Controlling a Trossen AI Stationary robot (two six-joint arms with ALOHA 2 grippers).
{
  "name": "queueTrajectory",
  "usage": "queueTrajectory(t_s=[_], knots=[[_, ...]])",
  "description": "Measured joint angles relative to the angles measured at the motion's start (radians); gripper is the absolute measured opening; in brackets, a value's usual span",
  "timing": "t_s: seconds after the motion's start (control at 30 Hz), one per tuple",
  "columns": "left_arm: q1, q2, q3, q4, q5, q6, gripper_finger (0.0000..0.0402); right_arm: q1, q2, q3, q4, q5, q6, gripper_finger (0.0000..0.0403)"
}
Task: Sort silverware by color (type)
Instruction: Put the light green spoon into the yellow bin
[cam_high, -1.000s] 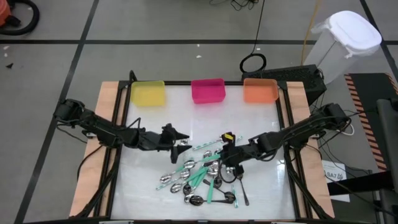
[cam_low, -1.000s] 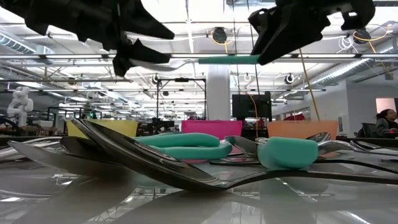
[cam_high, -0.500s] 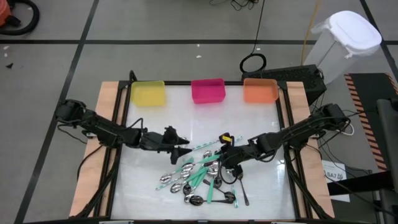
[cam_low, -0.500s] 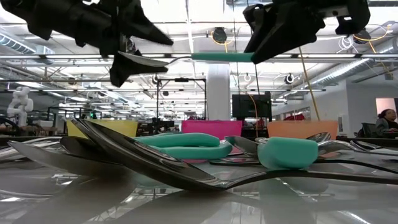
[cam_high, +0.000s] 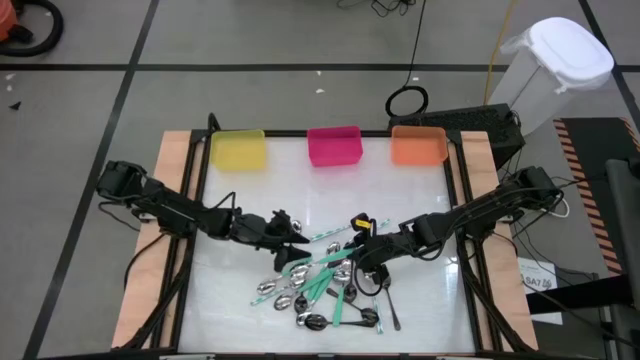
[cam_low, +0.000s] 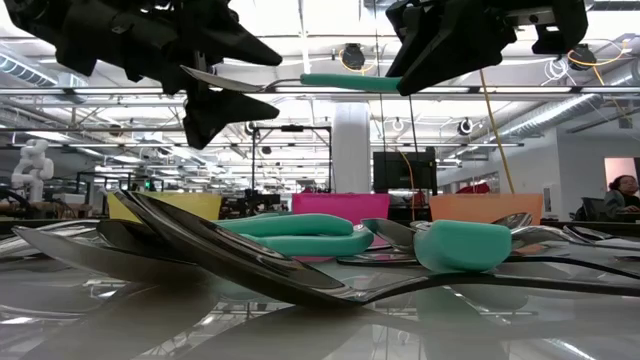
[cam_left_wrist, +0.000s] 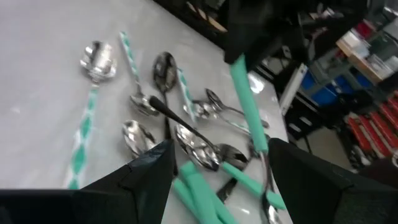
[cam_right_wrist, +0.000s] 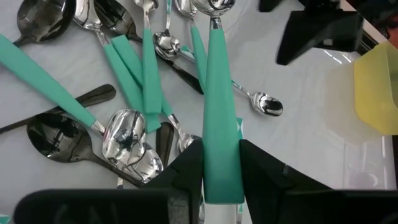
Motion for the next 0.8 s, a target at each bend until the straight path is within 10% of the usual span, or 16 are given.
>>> queueTrajectory(t_s=[0.8], knots=[[-0.022, 0.281, 0.515, -0.579, 0.127, 0.159, 0.0205, 0.0, 0.0, 0.0, -0.056, 0.002, -0.018, 0.008]])
